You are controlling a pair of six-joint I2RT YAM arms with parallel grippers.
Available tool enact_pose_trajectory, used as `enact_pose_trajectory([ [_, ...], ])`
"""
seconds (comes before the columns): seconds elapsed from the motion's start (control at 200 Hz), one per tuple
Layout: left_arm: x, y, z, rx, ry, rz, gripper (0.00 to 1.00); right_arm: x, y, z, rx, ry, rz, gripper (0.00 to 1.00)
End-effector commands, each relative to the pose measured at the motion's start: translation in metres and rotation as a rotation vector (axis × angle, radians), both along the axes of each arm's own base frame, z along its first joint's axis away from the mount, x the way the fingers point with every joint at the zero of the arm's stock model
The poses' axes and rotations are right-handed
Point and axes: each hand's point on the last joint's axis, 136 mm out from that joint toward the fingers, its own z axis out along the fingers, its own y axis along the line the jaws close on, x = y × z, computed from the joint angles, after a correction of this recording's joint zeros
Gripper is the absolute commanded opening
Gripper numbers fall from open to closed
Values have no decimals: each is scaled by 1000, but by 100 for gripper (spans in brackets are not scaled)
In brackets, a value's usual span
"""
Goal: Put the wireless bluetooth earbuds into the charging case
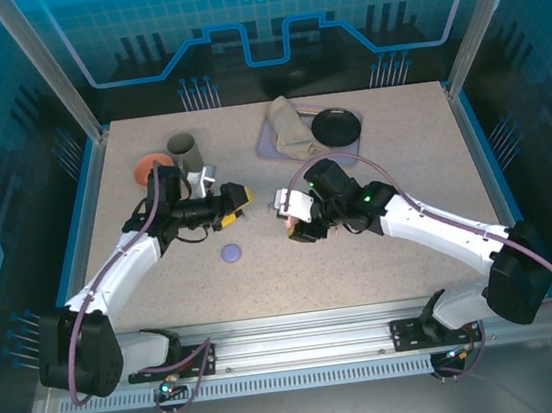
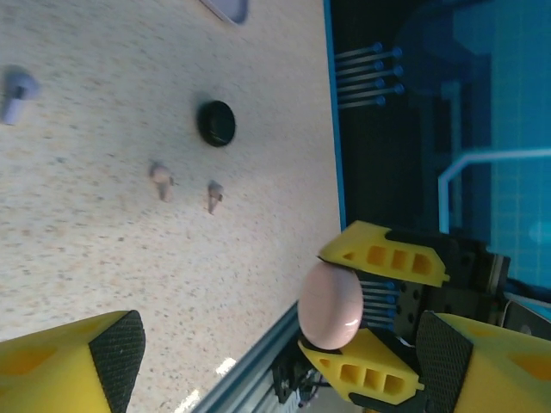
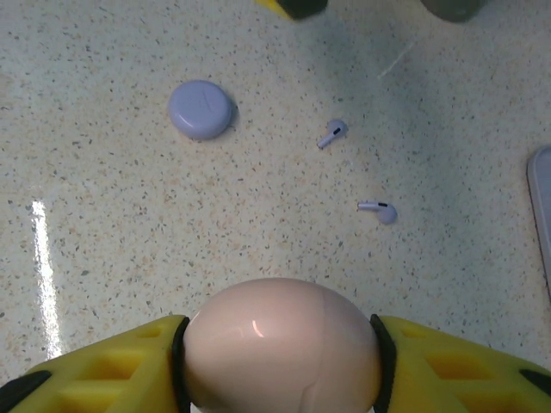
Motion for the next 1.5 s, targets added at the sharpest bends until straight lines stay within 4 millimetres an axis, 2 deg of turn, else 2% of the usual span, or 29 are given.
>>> enact_pose_trajectory([
  [0.0,-6,-23,21,-47,-32,-86,86,3,6,12,57,-35,25,52],
  [0.28,-22,-63,17,-26,-32,-230,82,6,8,18,74,-37,7,51],
  [0.47,-29,-79,14,-28,-22,-295,74,12,4,16,52,-32,-25,51],
  [0.815,-42,-97,8,-16,-15,-385,62,16,4,16,75,1,-42,51],
  [1.03,-40,-104,1,-10,-2,-399,47,15,7,18,86,6,-29,51],
  [1.156,-41,-107,2,-10,-8,-409,42,15,7,17,84,14,-28,50],
  [1.491,-36,-107,6,12,-79,-405,20,7,11,14,85,55,11,51],
])
